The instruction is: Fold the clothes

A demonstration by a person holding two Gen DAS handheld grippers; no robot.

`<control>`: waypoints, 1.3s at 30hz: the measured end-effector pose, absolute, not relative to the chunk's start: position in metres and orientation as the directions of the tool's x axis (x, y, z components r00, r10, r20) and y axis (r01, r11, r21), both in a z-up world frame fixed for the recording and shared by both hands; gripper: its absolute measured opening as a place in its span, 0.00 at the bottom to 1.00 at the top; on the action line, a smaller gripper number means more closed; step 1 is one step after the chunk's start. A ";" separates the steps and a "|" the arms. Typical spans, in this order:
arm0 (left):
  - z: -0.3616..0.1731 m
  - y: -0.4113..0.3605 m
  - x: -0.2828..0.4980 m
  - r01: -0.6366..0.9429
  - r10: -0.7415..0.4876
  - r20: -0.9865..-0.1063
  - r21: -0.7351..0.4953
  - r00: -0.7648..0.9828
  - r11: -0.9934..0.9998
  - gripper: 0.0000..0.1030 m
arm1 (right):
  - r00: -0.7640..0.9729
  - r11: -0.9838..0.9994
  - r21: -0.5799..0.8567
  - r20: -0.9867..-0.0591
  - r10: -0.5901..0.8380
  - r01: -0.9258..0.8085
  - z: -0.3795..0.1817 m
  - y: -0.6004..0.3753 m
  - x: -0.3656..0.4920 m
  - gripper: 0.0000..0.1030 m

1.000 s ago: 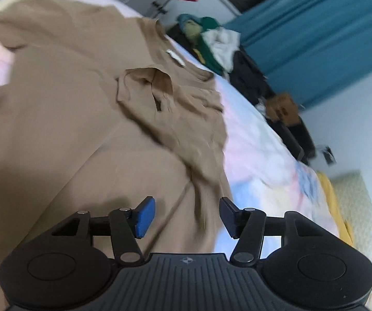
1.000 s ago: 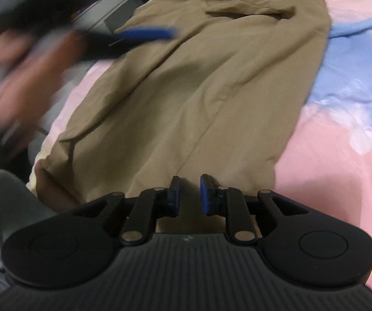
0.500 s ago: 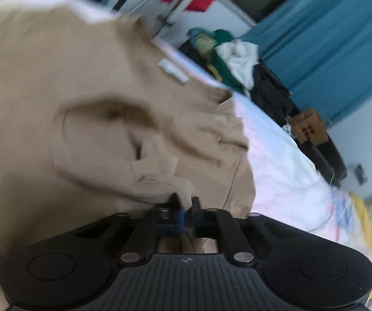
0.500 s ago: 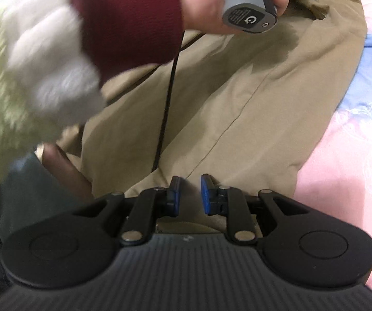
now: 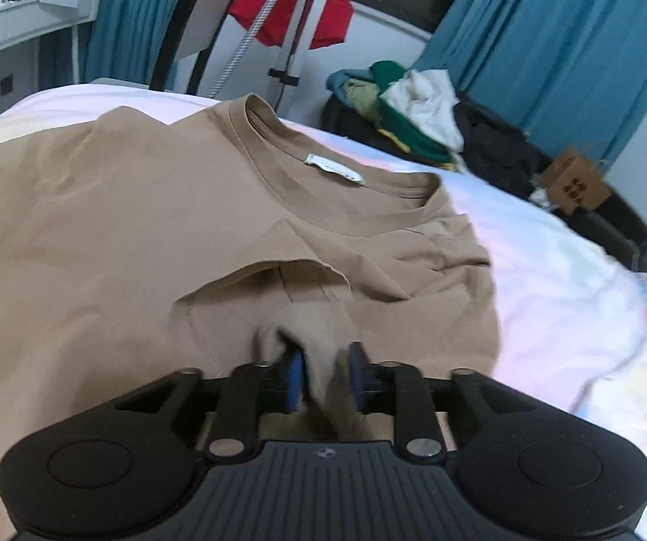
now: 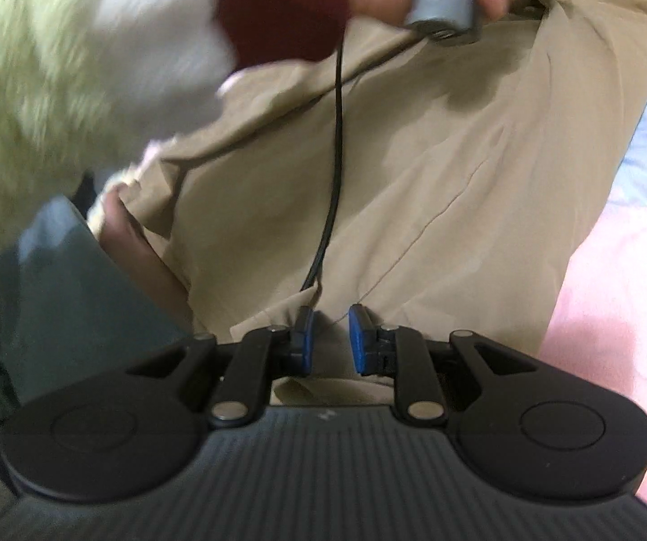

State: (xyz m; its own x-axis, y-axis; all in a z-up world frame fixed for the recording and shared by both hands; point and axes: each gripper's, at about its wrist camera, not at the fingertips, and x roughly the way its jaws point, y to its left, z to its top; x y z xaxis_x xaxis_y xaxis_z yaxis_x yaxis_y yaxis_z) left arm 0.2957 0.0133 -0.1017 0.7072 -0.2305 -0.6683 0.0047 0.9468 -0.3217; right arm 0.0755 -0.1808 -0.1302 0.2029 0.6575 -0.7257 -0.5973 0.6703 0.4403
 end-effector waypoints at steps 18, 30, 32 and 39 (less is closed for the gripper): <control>-0.117 0.266 0.239 -0.311 -0.238 -0.580 -0.686 0.779 0.658 0.73 | 0.471 0.684 0.660 -0.519 0.713 -0.310 -0.119 -0.258 0.115 0.69; -0.141 0.263 0.329 -0.262 -0.074 -0.442 -0.650 0.894 0.713 0.65 | 0.573 0.718 0.651 -0.499 0.650 -0.247 -0.137 -0.243 0.150 0.68; -0.142 0.259 0.341 -0.253 -0.048 -0.427 -0.618 0.903 0.745 0.53 | 0.576 0.720 0.649 -0.499 0.647 -0.246 -0.139 -0.243 0.152 0.68; -0.126 0.227 0.356 -0.201 -0.018 -0.433 -0.456 0.901 0.867 0.06 | 0.597 0.731 0.636 -0.494 0.632 -0.248 -0.140 -0.237 0.162 0.68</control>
